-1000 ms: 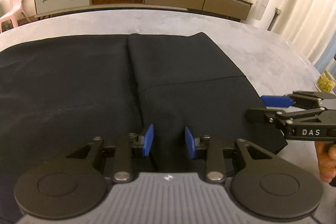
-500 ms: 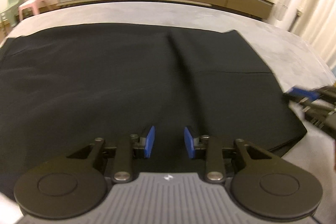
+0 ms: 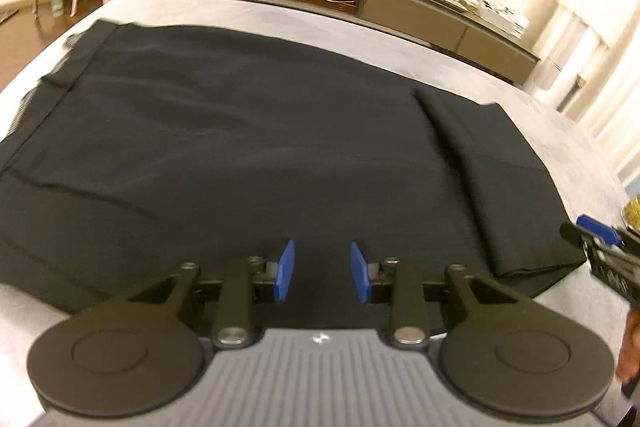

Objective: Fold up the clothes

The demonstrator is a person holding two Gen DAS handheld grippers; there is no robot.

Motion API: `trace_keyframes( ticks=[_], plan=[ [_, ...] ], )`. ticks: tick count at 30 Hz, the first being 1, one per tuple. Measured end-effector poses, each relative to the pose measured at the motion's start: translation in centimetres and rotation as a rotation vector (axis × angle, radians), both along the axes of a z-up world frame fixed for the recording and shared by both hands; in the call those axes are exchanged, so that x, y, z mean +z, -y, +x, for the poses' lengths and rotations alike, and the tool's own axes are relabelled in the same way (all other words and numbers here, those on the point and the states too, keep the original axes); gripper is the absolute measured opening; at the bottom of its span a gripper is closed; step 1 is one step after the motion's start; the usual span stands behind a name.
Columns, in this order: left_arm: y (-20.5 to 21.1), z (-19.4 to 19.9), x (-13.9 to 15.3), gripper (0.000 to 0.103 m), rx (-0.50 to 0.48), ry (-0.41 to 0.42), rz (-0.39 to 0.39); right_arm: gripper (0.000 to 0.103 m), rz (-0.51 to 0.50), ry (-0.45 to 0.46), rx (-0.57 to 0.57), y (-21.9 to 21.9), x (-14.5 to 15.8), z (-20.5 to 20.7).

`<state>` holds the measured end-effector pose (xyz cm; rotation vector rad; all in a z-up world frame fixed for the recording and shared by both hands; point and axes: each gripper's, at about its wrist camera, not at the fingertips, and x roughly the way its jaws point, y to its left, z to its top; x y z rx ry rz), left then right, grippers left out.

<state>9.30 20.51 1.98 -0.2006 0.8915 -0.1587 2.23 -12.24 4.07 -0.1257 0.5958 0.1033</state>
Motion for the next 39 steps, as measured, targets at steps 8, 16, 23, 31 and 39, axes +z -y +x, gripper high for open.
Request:
trace_keyframes(
  ticks=[8,16,23,31,39],
  plan=[
    [-18.5,-6.3,0.7,0.04,0.573,0.085,-0.224,0.08,-0.133,0.081,0.608,-22.8,1.1,-0.3],
    [-21.7,-6.7,-1.8,0.052,0.593,0.017,-0.408,0.037,-0.225,0.054,0.804,-34.5,-1.5,3.5],
    [-19.3,-6.0,-3.0,0.086,0.501,0.064,-0.449,0.006,-0.102,0.01,0.775,-34.8,-0.9,6.3],
    [-18.6,-2.4,-5.2,0.015,0.58,0.054,-0.444,0.005,0.027,-0.055,0.767,-33.9,-0.3,9.2],
    [-14.1,-1.7,-1.2,0.011,0.644,0.134,-0.22,0.036,0.241,-0.159,0.698,-26.6,3.1,15.3]
  ],
)
